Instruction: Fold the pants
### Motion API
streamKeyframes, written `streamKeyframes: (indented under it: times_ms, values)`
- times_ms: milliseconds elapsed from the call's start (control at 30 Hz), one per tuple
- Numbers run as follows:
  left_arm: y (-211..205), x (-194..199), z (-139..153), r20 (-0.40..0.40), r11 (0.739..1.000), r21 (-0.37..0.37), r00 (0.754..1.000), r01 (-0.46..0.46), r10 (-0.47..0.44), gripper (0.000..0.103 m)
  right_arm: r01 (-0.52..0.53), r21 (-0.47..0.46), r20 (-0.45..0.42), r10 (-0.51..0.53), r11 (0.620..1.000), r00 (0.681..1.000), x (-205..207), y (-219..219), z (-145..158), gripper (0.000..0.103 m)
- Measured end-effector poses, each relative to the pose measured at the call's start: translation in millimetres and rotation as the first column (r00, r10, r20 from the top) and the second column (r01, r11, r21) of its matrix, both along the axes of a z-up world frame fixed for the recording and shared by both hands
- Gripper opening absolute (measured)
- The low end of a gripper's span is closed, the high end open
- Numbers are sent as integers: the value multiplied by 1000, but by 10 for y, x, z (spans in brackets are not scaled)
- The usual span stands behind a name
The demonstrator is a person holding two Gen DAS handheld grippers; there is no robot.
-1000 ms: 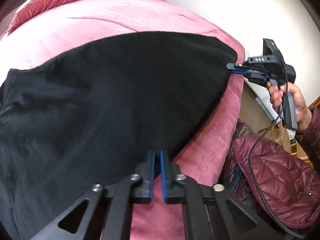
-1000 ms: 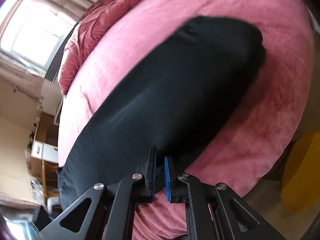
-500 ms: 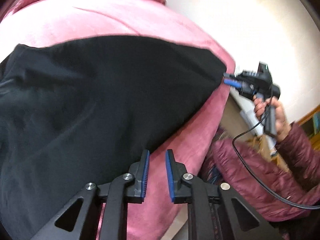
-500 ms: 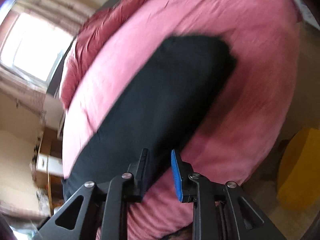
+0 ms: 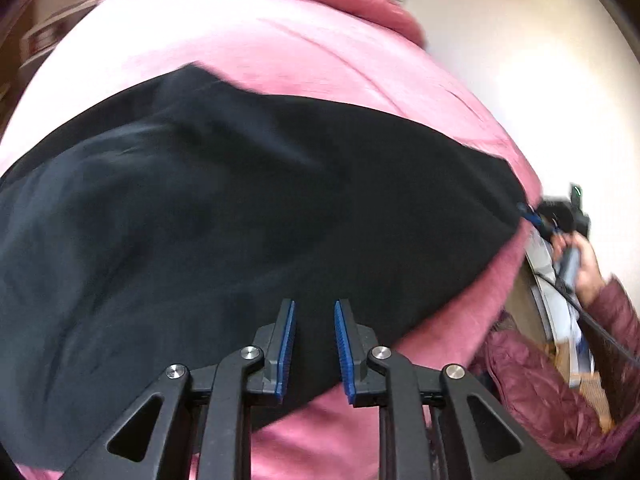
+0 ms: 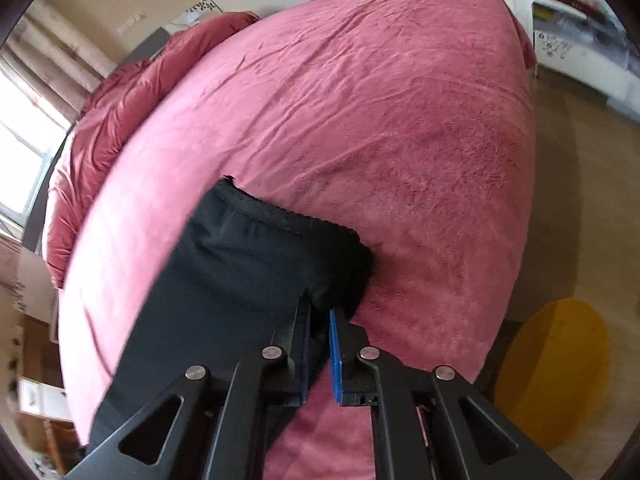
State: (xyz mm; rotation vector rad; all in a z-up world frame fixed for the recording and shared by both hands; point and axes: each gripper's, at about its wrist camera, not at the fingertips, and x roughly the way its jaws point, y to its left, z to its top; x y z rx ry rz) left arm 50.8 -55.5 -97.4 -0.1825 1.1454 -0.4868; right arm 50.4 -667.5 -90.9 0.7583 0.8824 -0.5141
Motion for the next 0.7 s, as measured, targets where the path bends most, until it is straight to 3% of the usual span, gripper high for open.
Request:
streamKeyframes:
  times_ms: [133, 200, 233, 300, 367, 467, 533, 567, 600, 667, 700]
  values:
    - [362, 26, 44, 13, 991, -39, 992, -127, 127, 20, -30, -44, -21, 29, 999, 999, -23, 35, 79, 16]
    - [488, 21, 58, 24, 986, -42, 987, -158, 159, 20, -28, -111, -12, 27, 993, 1000, -77, 129, 245, 37]
    - [570, 22, 72, 28, 983, -48, 984, -176, 177, 20, -42, -146, -8, 41, 988, 999, -88, 184, 330, 38]
    - [657, 22, 82, 39, 980, -50, 980, -192, 194, 21, -149, -181, 6, 153, 972, 988, -14, 429, 515, 38]
    - [731, 40, 109, 66, 979, -29, 977, -201, 203, 21, -289, -170, 17, 296, 942, 955, 158, 726, 605, 38]
    - [808, 63, 136, 85, 976, -40, 973, -212, 214, 21, -563, -133, 55, 573, 816, 818, 547, 1480, 710, 37]
    - [809, 62, 139, 102, 975, -34, 970, -220, 222, 21, -737, -94, 93, 743, 670, 663, 844, 2180, 739, 36]
    - [807, 57, 133, 106, 975, -31, 969, -220, 222, 21, -782, -85, 104, 786, 618, 610, 926, 2416, 736, 35]
    - [804, 44, 128, 109, 975, -31, 969, -218, 220, 21, -850, -67, 119, 850, 522, 513, 1076, 2825, 724, 35]
    - [824, 16, 112, 114, 978, -20, 971, -210, 211, 21, -911, -43, 130, 906, 411, 403, 1210, 3385, 680, 35]
    - [814, 5, 100, 119, 978, -7, 971, -208, 207, 21, -942, -5, 141, 933, 334, 330, 1354, 3746, 621, 35]
